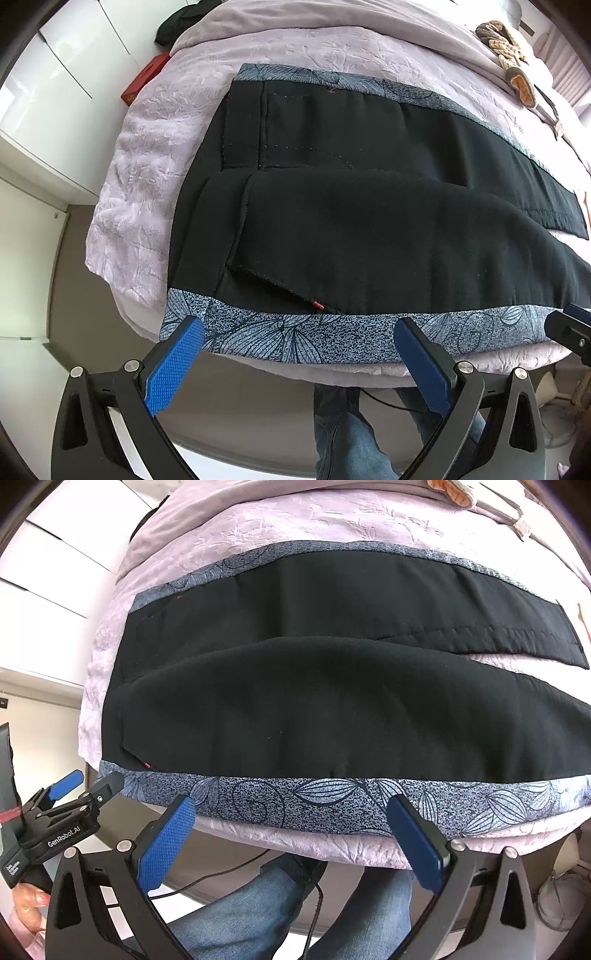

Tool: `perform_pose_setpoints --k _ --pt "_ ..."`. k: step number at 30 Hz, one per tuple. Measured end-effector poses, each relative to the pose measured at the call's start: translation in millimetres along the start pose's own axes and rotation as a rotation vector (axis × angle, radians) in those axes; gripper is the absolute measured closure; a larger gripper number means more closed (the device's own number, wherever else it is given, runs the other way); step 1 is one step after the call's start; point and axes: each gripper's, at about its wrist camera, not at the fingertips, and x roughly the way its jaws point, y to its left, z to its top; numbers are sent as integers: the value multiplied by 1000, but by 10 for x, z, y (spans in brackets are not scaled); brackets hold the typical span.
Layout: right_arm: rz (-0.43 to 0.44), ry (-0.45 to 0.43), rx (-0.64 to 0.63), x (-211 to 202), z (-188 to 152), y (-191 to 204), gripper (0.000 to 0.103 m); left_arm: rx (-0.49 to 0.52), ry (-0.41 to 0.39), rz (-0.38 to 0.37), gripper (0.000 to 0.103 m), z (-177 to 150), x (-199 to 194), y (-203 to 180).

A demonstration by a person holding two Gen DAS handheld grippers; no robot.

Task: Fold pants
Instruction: 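Move both grippers toward the grey patterned waistband edge of the black trousers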

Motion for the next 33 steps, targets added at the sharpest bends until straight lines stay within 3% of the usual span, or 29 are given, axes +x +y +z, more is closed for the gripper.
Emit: perform_pose_setpoints --k 26,33 --pt "16 30 -2 83 61 2 0 -12 24 9 0 -30 116 0" --pt "86 52 28 198 77 -38 0 -24 28 10 0 -5 228 64"
